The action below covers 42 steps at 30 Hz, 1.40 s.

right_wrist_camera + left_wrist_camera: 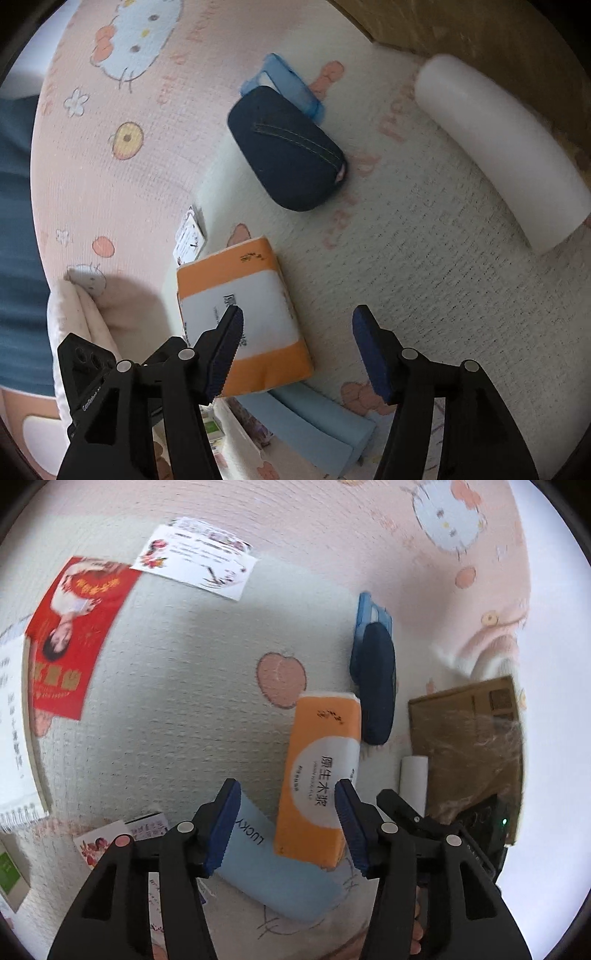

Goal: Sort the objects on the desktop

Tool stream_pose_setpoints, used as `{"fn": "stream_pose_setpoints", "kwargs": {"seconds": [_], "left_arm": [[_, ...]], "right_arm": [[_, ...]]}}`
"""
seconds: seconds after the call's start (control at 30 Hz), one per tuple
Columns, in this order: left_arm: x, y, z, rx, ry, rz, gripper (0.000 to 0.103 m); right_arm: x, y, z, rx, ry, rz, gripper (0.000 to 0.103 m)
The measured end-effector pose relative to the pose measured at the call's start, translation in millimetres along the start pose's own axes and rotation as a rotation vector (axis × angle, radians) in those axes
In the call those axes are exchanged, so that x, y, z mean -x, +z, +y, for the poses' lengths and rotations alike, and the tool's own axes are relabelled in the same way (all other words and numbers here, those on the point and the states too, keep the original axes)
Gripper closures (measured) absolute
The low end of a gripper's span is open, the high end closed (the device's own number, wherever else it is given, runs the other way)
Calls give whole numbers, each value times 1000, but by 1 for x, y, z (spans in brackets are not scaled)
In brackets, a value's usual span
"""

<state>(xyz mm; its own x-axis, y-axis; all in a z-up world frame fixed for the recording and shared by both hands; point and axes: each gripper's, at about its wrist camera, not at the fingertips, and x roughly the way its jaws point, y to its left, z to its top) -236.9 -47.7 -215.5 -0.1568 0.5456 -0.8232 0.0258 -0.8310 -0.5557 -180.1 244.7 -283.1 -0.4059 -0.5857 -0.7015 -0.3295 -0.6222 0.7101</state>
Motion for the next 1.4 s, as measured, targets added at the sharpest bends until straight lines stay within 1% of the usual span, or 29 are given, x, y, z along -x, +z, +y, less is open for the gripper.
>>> {"fn": "stream_pose_setpoints", "kwargs": {"seconds": [0.13, 0.27, 0.37, 0.4, 0.43, 0.5, 0.6, 0.7, 0.73, 0.77, 0.8, 0.83, 0.87, 0.93, 0.97, 1.07, 1.13, 1.27, 1.4], "left_arm": [[-4, 1, -11, -10, -23, 15, 45], [-3, -2, -23, -27, 8, 26, 45], [-1, -3, -30, -54, 13, 36, 45], [-2, -3, -31, -72, 23, 37, 45], [-5, -3, -33, -89, 51, 40, 45], [-10, -3, -31, -83, 78, 49, 45], [-16, -5, -22, -32, 61, 59, 45], [-18, -8, -16, -15, 82, 28, 46], [-17, -10, -15, -10, 72, 18, 51], [-16, -11, -14, -4, 52, 8, 59], [-14, -12, -14, 1, 46, -2, 59], [-12, -14, -15, -2, 47, -14, 62], [-12, -15, -18, -27, 70, -29, 64], [-9, -18, -23, -69, 104, -52, 66], [-6, -19, -24, -71, 101, -64, 66], [6, -19, -26, -55, 52, -85, 66], [14, -18, -33, -72, 32, -100, 66], [35, -19, -53, -90, -26, -151, 66], [53, -19, -81, -126, -79, -189, 66]], "right_arm": [[-15, -1, 2, -17, 50, 43, 43], [-34, -1, 6, -31, 109, 80, 43], [-42, 0, 3, -44, 115, 108, 43], [-44, -1, 2, -53, 128, 111, 43], [-45, -1, 1, -65, 144, 111, 43], [-48, -2, 1, -70, 150, 111, 43], [-43, -2, 1, -55, 145, 109, 43], [-43, -3, 2, -55, 149, 104, 43], [-44, -4, 2, -52, 152, 101, 43], [-43, -5, 1, -43, 153, 99, 43], [-43, -6, 4, -32, 158, 96, 43], [-44, -7, 8, -8, 175, 98, 47], [-43, -9, 13, 25, 185, 99, 53], [-41, -13, 24, 103, 147, 80, 57], [-39, -14, 30, 136, 133, 72, 57], [-29, -14, 35, 140, 143, 63, 58], [-15, -12, 44, 168, 137, 42, 58], [16, -8, 63, 223, 128, -19, 58], [54, -1, 80, 276, 127, -83, 58]]}}
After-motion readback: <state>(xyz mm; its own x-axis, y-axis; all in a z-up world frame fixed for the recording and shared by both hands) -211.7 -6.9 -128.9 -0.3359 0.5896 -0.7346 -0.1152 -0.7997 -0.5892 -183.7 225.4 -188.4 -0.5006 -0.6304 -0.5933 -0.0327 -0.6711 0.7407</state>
